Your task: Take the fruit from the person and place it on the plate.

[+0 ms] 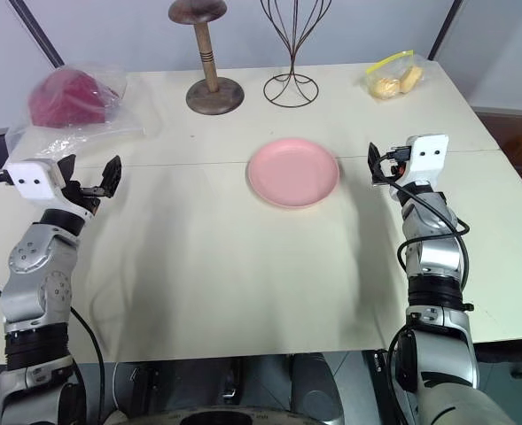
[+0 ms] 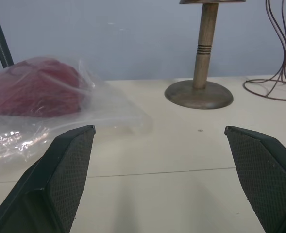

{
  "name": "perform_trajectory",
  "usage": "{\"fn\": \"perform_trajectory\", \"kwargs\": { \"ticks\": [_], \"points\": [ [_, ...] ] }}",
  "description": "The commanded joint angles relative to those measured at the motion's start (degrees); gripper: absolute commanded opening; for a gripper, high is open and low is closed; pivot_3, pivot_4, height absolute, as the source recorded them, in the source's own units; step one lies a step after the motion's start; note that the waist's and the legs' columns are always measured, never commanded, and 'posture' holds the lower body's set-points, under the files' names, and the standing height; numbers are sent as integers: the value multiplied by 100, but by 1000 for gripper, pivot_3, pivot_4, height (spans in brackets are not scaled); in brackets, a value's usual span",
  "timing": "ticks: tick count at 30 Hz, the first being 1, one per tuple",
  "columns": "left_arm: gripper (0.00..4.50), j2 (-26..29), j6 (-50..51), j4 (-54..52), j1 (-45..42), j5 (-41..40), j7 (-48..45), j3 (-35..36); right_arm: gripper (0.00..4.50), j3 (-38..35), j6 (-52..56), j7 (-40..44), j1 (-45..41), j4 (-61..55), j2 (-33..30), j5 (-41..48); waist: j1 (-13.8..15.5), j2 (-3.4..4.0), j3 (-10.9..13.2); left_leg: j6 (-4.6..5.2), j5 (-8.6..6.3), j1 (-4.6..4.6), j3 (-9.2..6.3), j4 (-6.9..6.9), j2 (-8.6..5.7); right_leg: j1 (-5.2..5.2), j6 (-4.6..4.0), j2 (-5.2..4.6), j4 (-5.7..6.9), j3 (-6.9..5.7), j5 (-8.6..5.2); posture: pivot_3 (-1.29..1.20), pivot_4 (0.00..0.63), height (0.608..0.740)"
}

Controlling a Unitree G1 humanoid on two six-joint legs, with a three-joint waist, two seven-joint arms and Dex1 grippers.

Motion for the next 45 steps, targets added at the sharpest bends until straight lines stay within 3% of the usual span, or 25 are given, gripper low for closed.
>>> {"fn": "perform_trajectory", "kwargs": {
  "ticks": [1,45],
  "points": [
    [4500,-19,-69,-140,-95,-122,-32,53,4458,-21,-156,5,-129,-50,-25,10,0,0,0,0,0,0,0,0,0,0,0,0,0,0,0,0,150,740],
    [4500,21,-268,6,-141,-8,-39,43,4458,23,-121,0,-168,-105,-15,-33,0,0,0,0,0,0,0,1,0,0,0,0,0,0,0,0,150,740]
  ]
}}
